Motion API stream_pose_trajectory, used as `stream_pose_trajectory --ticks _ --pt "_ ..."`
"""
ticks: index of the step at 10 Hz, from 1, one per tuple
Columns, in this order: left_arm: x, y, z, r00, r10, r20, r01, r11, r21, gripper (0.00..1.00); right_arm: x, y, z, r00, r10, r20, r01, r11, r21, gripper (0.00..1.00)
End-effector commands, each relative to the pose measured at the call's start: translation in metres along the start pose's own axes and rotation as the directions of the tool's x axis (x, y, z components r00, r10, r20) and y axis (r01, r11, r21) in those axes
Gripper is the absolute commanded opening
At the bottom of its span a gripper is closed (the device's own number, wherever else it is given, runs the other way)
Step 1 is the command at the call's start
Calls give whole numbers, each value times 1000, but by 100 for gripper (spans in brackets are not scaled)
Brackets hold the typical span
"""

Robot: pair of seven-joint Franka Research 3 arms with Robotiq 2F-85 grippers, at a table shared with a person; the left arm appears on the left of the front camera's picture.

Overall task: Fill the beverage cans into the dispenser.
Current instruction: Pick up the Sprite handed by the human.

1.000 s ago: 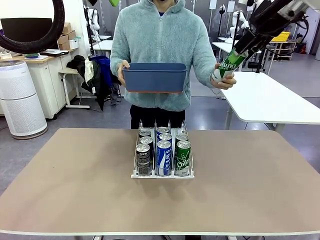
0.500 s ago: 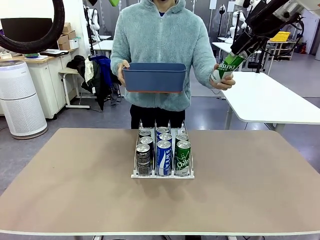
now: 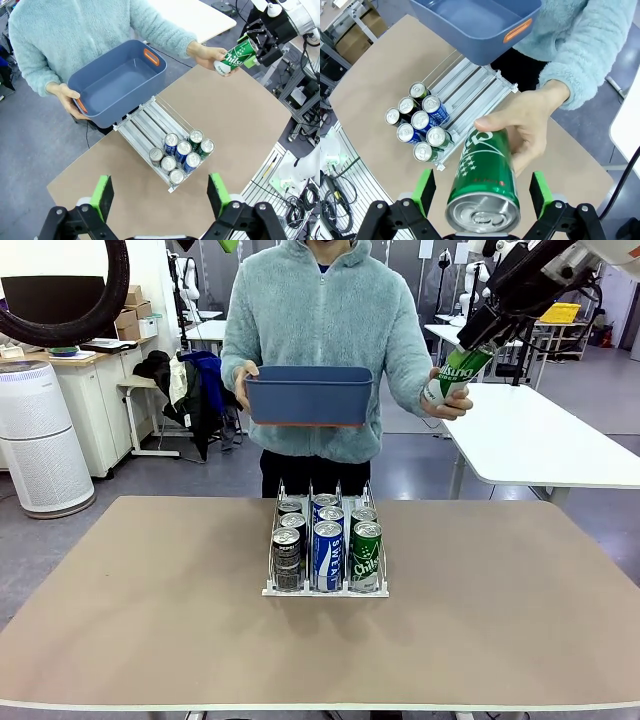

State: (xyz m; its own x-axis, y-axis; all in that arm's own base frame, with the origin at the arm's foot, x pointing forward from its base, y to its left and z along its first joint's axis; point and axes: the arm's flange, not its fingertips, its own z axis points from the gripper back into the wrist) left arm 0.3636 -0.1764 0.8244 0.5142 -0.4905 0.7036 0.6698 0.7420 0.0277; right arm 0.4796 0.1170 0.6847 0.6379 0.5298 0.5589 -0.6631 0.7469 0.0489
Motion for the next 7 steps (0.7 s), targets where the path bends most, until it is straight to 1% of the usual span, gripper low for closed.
stream_pose_trajectory --ticks 1,4,5,6,7 --pt "-1 1 1 1000 7 1 -7 1000 1 100 -1 1 3 1000 1 0 -1 1000 2 100" --pt "-1 1 1 1000 7 1 -7 1000 1 100 0 1 1 1000 1 1 -1 1000 0 100" --pt "-1 1 1 1000 7 1 -7 1000 1 100 -2 0 3 1000 21 8 -21 1000 -1 40" --pt "-1 1 1 1000 7 1 -7 1000 1 100 -3 2 2 1000 13 8 -13 1000 3 40" --pt "-1 1 1 1000 7 1 -7 1000 1 100 -3 1 3 1000 14 1 -14 1000 -1 0"
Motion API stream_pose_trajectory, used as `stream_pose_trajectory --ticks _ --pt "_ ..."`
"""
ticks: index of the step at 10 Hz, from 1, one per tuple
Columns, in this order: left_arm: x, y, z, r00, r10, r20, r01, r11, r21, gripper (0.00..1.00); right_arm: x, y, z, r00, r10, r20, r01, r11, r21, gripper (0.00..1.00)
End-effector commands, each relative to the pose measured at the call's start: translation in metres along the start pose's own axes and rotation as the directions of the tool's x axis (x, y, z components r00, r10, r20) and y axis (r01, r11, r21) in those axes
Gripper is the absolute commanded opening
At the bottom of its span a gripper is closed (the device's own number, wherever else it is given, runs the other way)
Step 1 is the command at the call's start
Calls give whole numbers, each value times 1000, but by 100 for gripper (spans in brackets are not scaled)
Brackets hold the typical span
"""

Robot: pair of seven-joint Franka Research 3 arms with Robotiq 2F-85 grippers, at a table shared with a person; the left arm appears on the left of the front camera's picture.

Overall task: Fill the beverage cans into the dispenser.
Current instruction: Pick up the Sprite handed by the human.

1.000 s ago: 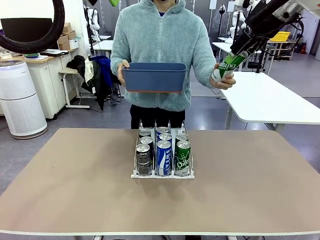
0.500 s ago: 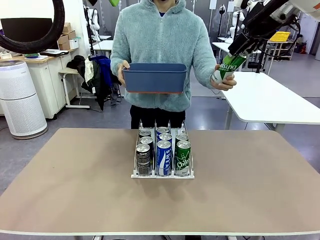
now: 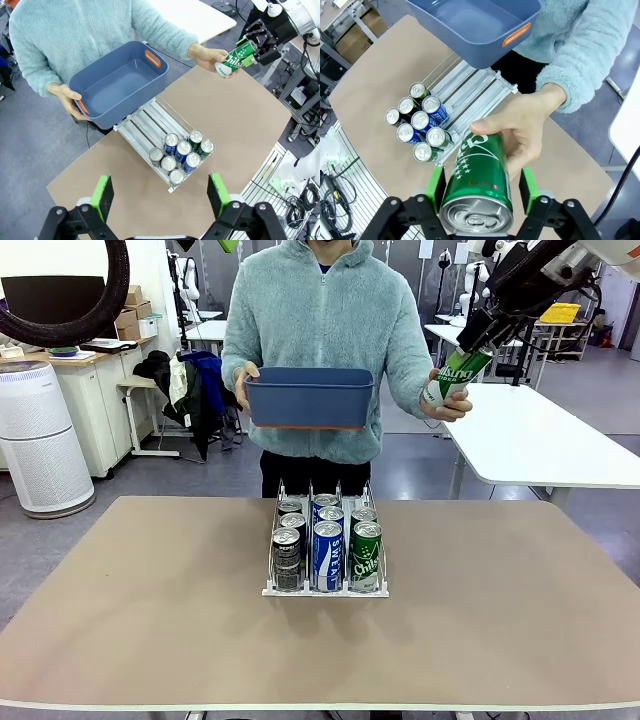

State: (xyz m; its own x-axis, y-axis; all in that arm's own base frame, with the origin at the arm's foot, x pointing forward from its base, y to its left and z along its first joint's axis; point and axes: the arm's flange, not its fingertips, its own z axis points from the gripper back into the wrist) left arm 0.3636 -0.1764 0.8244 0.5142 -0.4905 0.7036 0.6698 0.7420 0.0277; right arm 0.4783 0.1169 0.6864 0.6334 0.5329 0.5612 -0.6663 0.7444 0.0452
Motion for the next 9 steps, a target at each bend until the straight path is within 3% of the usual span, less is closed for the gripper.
stream_pose_trajectory --ticks 1,2,9 --pt "-1 1 1 1000 7 1 -7 1000 1 100 -3 -2 2 1000 7 -8 -7 1000 -9 38" --pt "-1 1 1 1000 7 1 -7 1000 1 100 -6 0 1 1000 3 -10 -3 1000 -1 0" --pt "-1 1 1 1000 7 1 -7 1000 1 100 -8 3 7 998 52 -18 -51 998 47 0"
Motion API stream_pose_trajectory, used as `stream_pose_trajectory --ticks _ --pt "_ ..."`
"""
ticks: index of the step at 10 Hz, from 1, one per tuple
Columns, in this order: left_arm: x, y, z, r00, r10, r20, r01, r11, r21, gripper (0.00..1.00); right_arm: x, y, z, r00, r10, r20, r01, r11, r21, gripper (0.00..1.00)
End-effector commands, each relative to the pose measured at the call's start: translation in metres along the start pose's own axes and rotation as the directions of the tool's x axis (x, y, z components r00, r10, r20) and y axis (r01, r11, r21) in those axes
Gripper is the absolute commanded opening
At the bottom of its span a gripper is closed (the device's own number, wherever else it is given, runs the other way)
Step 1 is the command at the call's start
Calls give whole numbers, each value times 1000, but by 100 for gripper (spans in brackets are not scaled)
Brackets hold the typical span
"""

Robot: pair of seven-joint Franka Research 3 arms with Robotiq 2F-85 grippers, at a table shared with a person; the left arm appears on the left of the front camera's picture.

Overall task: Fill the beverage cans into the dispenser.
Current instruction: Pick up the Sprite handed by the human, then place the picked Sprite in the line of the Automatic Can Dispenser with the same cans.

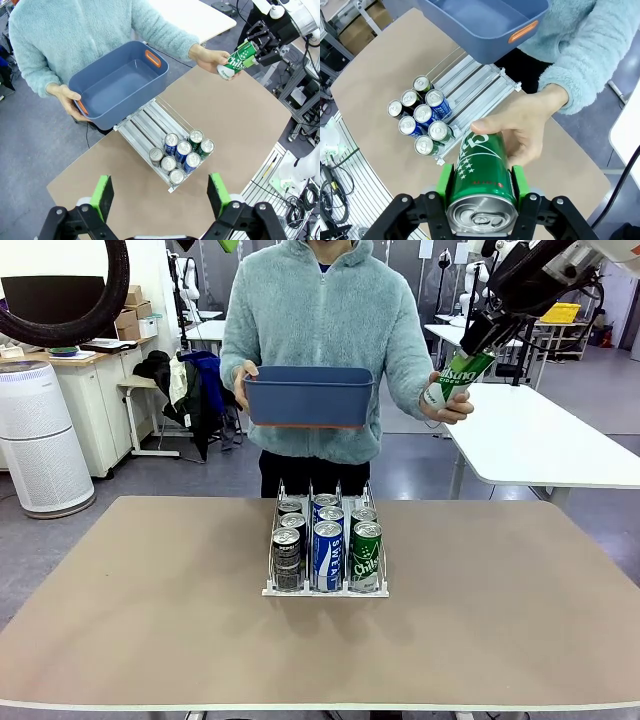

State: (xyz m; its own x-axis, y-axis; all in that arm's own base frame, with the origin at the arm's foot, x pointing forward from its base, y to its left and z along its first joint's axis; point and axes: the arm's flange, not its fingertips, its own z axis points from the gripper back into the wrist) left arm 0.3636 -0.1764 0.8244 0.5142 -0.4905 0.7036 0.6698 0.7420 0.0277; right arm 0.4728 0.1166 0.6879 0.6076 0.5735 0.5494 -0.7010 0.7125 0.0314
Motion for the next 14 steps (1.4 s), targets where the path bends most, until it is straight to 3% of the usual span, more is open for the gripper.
stream_pose_trajectory --ticks 1,14 --pt "-1 1 1 1000 7 1 -7 1000 1 100 -6 0 3 1000 3 -3 -3 999 38 0" --pt "-1 1 1 1000 7 1 -7 1000 1 100 0 0 0 1000 0 -1 0 1000 2 0"
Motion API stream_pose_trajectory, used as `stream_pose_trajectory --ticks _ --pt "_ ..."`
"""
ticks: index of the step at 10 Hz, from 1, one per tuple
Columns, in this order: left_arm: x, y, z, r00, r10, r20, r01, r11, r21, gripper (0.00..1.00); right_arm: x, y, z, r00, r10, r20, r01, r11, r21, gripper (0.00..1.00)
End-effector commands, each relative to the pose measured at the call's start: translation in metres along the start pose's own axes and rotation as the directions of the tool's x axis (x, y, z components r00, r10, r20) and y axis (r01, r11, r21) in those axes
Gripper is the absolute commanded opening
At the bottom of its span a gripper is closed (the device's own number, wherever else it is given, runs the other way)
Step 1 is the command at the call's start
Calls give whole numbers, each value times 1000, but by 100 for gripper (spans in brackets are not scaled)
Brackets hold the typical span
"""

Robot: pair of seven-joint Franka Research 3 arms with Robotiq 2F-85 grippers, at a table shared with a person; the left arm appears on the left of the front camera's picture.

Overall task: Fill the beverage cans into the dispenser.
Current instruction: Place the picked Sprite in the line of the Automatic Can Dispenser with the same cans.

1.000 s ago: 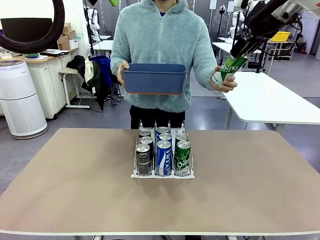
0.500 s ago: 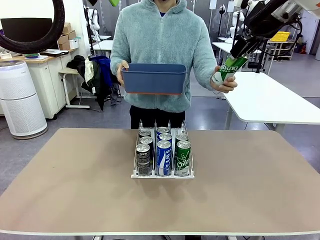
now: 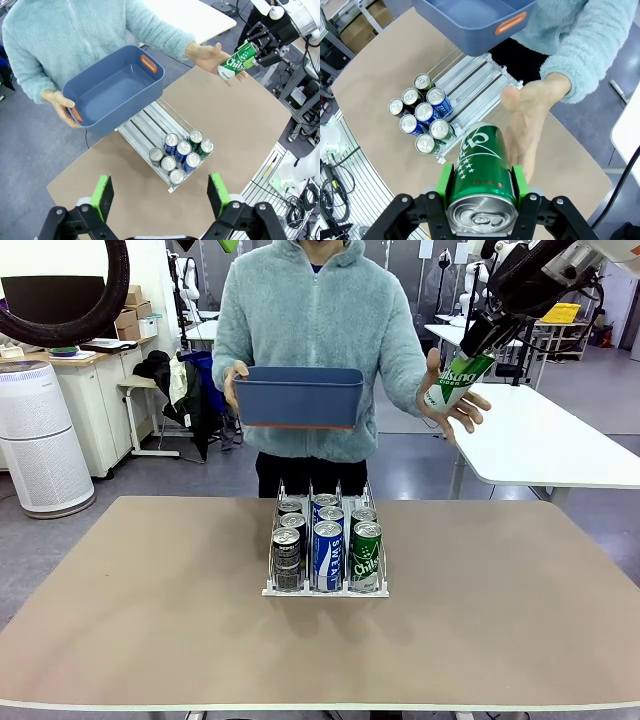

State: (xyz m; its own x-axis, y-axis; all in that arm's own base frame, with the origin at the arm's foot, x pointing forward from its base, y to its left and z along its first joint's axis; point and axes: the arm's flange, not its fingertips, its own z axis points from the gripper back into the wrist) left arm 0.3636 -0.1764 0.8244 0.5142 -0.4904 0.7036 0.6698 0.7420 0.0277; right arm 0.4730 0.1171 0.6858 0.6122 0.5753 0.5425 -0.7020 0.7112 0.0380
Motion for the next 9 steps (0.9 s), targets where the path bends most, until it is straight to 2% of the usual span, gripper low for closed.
stream_pose_trajectory --ticks 1,2,9 --pt "-1 1 1 1000 7 1 -7 1000 1 100 0 0 2 1000 2 8 -2 1000 -5 0" --pt "-1 1 1 1000 7 1 -7 1000 1 100 0 0 0 1000 0 0 0 1000 0 58" --pt "-1 1 1 1000 7 1 -7 1000 1 100 -1 1 1 1000 3 -4 -3 1000 0 58"
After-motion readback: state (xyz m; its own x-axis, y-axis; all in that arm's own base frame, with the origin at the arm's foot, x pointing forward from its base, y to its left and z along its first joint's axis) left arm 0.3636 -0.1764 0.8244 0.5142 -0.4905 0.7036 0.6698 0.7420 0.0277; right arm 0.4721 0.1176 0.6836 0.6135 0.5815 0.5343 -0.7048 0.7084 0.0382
